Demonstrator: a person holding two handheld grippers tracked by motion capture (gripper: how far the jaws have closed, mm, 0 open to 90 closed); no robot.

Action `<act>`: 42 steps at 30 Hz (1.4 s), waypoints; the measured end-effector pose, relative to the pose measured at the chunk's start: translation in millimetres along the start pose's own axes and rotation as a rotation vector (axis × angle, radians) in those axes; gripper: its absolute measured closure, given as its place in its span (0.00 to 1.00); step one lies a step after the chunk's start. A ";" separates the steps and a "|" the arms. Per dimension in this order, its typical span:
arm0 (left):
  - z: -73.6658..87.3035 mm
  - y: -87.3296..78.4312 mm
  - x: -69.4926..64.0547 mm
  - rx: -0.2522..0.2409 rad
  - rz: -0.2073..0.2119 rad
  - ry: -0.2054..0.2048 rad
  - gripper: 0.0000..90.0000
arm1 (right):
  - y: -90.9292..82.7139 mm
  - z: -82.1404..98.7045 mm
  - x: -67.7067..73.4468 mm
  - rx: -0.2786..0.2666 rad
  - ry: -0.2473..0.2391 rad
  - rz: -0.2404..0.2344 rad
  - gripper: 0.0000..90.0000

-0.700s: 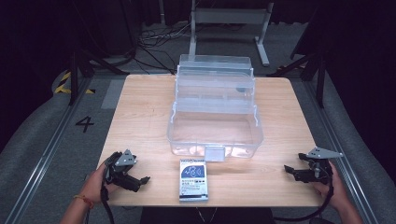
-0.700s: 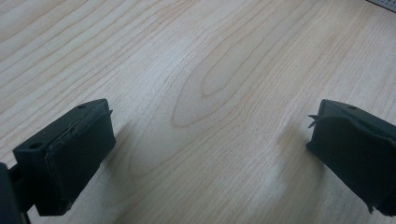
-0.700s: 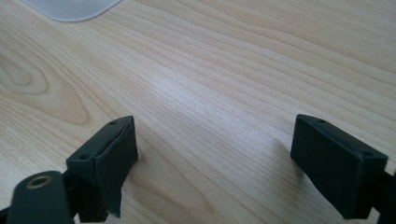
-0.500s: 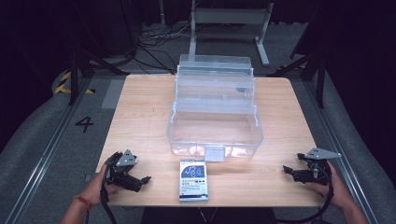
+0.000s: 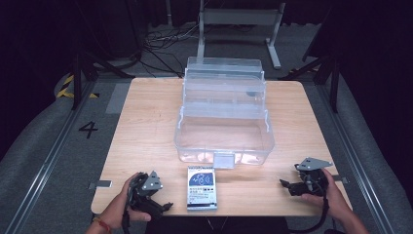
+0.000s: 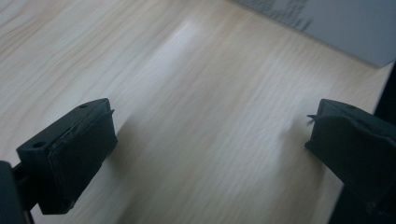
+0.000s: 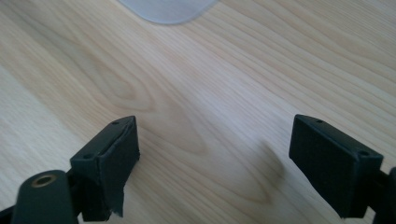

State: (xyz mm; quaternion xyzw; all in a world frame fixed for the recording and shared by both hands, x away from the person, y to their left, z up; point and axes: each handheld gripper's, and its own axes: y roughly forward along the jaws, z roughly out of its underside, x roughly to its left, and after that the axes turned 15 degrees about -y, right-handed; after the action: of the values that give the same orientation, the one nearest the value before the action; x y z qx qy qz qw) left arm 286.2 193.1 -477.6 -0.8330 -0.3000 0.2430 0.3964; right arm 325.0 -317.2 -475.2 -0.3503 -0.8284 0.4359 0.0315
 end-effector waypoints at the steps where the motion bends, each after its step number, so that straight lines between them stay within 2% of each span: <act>1: -2.1 2.8 -4.8 -0.006 0.005 0.002 0.01 | 1.8 -4.2 5.2 -0.004 -0.002 -0.008 0.20; 5: -11.6 14.7 -22.8 -0.021 0.004 -0.005 0.02 | 11.7 -19.1 23.3 -0.043 -0.013 -0.087 0.19; 6: -11.6 14.7 -22.8 -0.021 0.004 -0.005 0.02 | 14.0 -23.5 28.0 -0.044 -0.016 -0.101 0.19; 7: -14.3 18.1 -27.5 -0.026 -0.002 -0.014 0.02 | 14.0 -23.5 28.0 -0.044 -0.016 -0.101 0.19; 10: -20.8 24.0 -38.6 -0.030 -0.003 -0.013 0.04 | 17.7 -34.3 39.8 -0.052 -0.061 -0.112 0.20; 11: -22.8 25.4 -43.2 -0.025 -0.002 -0.009 0.05 | 18.3 -36.3 43.5 -0.055 -0.063 -0.125 0.20; 14: -28.2 31.9 -53.9 -0.028 0.007 0.001 0.07 | 16.5 -41.3 55.3 -0.077 -0.109 -0.147 0.21; 22: -37.6 43.9 -74.7 -0.024 0.036 0.041 0.05 | 13.3 -55.8 73.6 -0.121 -0.177 -0.208 0.23; 24: -35.8 41.0 -72.1 -0.009 0.038 0.049 0.05 | 14.4 -60.7 76.6 -0.127 -0.183 -0.224 0.23; 26: -33.9 36.0 -63.9 0.012 0.044 0.058 0.05 | 14.2 -64.2 79.7 -0.138 -0.196 -0.234 0.23; 27: -33.1 34.5 -59.5 0.001 0.050 0.061 0.07 | 13.7 -66.3 81.8 -0.144 -0.201 -0.238 0.23; 29: -32.3 27.7 -43.3 -0.020 0.061 0.046 0.19 | 13.3 -71.4 86.5 -0.153 -0.218 -0.242 0.24; 30: -33.2 25.9 -35.9 -0.014 0.054 0.042 0.22 | 13.6 -75.6 90.1 -0.165 -0.232 -0.250 0.24; 31: -33.6 24.8 -31.6 -0.017 0.045 0.032 0.18 | 14.3 -79.5 93.1 -0.171 -0.241 -0.257 0.24; 32: -34.6 23.2 -26.2 -0.020 0.045 0.039 0.16 | 14.9 -82.5 96.0 -0.170 -0.246 -0.254 0.25; 33: -36.6 21.7 -19.5 -0.030 0.055 0.055 0.20 | 15.7 -86.3 99.8 -0.173 -0.256 -0.256 0.26; 35: -40.6 21.5 -13.0 -0.034 0.049 0.075 0.18 | 18.8 -94.6 107.8 -0.171 -0.272 -0.264 0.28; 37: -45.6 23.7 -6.5 -0.039 0.071 0.079 0.19 | 22.3 -98.9 112.6 -0.166 -0.284 -0.276 0.27; 40: -52.7 31.0 -0.7 -0.020 0.097 0.104 0.19 | 25.9 -99.9 116.0 -0.159 -0.295 -0.288 0.27; 41: -52.7 31.0 -0.7 -0.020 0.097 0.104 0.20 | 27.1 -99.7 116.2 -0.156 -0.303 -0.287 0.27; 42: -56.3 34.8 0.3 -0.014 0.114 0.118 0.21 | 27.5 -99.3 115.8 -0.151 -0.302 -0.277 0.27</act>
State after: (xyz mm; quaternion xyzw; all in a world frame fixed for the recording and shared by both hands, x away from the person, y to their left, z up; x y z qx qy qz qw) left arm 333.3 146.7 -473.7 -0.8644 -0.2297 0.2136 0.3929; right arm 288.6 -166.9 -463.7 -0.1653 -0.8942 0.4116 -0.0599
